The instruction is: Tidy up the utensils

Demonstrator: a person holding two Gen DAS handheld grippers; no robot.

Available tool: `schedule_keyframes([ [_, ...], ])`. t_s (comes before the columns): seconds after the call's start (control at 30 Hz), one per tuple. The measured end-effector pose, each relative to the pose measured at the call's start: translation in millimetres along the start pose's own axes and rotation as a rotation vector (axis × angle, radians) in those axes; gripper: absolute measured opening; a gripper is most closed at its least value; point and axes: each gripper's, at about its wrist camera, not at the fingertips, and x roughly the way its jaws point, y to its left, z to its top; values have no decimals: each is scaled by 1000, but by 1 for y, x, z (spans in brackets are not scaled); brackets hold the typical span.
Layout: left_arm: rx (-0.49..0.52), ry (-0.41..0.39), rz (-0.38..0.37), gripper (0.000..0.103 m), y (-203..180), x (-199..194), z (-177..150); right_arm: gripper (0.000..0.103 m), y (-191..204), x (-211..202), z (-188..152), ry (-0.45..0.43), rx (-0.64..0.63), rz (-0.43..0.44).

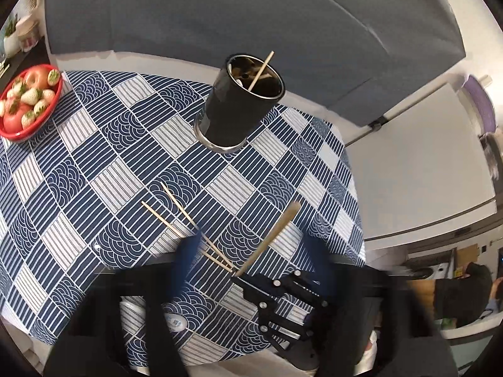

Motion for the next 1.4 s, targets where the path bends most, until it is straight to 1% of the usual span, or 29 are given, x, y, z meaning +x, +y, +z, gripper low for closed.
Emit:
schedule_keyframes([
  [0.03,10,11,-2,7,-4,2,0,4,0,-2,-1,-1,-3,-1],
  [0.07,23,7,9,6,-8,2,0,4,-2,-5,-2,-2,-7,-5],
  [0.1,45,-5,38,5,-14,0,-1,4,-3,-7,-3,-4,-7,-6],
  [0.13,57,-18,49,5,-19,-1,-2,4,-6,-11,-3,-12,-6,-7],
  [0.37,42,-54,54,5,-42,-16,1,5,-19,-36,3,-49,-57,-30],
  [0.5,28,-84,33,5,-53,-29,5,5,-30,-52,12,-77,-98,-50],
  [0.6,35,-92,18,5,-61,-36,11,5,-38,-60,21,-97,-114,-68],
  [0.63,37,-95,2,5,-63,-39,16,5,-40,-62,24,-106,-115,-74],
  [0.7,46,-104,12,5,-66,-42,26,5,-47,-65,32,-122,-113,-79],
  [0.77,47,-103,-8,5,-68,-43,39,5,-53,-66,42,-133,-116,-91],
  [0.83,56,-109,-10,5,-70,-44,52,5,-60,-65,53,-137,-121,-103],
  [0.9,69,-110,-20,5,-72,-44,64,5,-67,-64,67,-135,-132,-128],
  [0.97,80,-114,-24,5,-74,-46,78,5,-74,-62,80,-132,-138,-135],
  [1.13,127,-139,-23,5,-84,-53,120,5,-92,-58,116,-143,-172,-167],
  [1.27,150,-144,-16,5,-85,-53,150,5,-110,-49,144,-155,-165,-166],
  [1.4,158,-145,-5,5,-82,-48,172,5,-127,-35,164,-158,-152,-151],
])
